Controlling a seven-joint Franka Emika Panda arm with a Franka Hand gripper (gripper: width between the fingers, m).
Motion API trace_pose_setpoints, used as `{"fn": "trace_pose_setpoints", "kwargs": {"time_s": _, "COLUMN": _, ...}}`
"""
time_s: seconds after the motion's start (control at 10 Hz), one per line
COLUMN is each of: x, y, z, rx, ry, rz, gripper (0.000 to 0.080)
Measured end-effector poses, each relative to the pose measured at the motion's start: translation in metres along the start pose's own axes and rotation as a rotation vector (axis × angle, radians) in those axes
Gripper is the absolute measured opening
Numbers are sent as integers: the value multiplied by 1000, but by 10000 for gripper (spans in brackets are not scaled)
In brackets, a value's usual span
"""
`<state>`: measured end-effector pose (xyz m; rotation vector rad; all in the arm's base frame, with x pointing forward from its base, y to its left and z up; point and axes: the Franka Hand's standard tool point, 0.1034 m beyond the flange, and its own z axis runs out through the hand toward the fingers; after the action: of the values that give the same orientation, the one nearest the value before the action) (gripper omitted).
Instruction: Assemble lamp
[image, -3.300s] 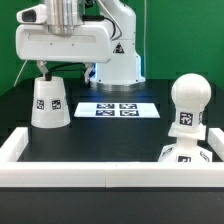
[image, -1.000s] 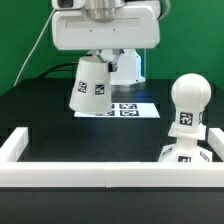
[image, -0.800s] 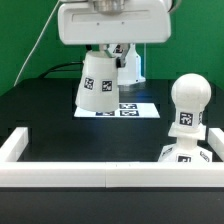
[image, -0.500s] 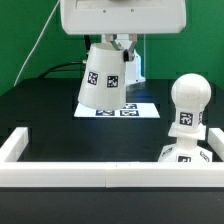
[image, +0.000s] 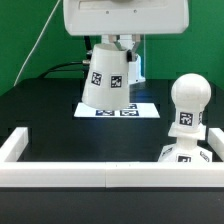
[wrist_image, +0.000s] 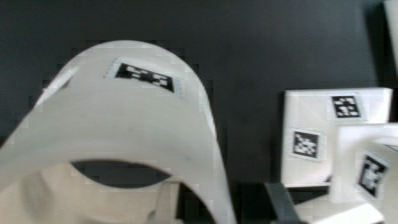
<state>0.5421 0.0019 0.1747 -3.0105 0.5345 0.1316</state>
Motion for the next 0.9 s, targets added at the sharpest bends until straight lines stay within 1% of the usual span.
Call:
{"fn": "trace_pose_setpoints", "kwargs": {"time_s": 0.1, "x": 1, "y": -16, "z": -13, "rx": 2, "ry": -21, "rz": 12, "gripper": 45}}
{"fn": "trace_pose_setpoints", "kwargs": {"time_s": 0.2, "x": 3, "y": -28, "z": -28, "rx": 5, "ry": -36, "rz": 12, "gripper": 45}}
{"fn": "trace_pose_setpoints", "kwargs": {"time_s": 0.4, "x": 5, "y": -43, "z": -49, "rx": 14, "ry": -35, "rz": 23, "gripper": 45}}
{"fn": "trace_pose_setpoints", "kwargs": {"time_s": 0.5, "x": 4, "y": -50, "z": -55, "rx": 13, "ry": -43, "rz": 42, "gripper": 45}}
{"fn": "trace_pose_setpoints", "kwargs": {"time_s": 0.6, "x": 4, "y": -61, "z": -64, "rx": 14, "ry": -45, "rz": 52, "gripper": 45}}
{"fn": "trace_pose_setpoints", "kwargs": {"time_s": 0.7, "x": 6, "y": -72, "z": -68, "rx": 18, "ry": -33, "rz": 58, "gripper": 45}}
{"fn": "trace_pose_setpoints", "kwargs": {"time_s": 0.9, "x": 8, "y": -92, "z": -65, "rx": 15, "ry": -27, "rz": 60, "gripper": 45}}
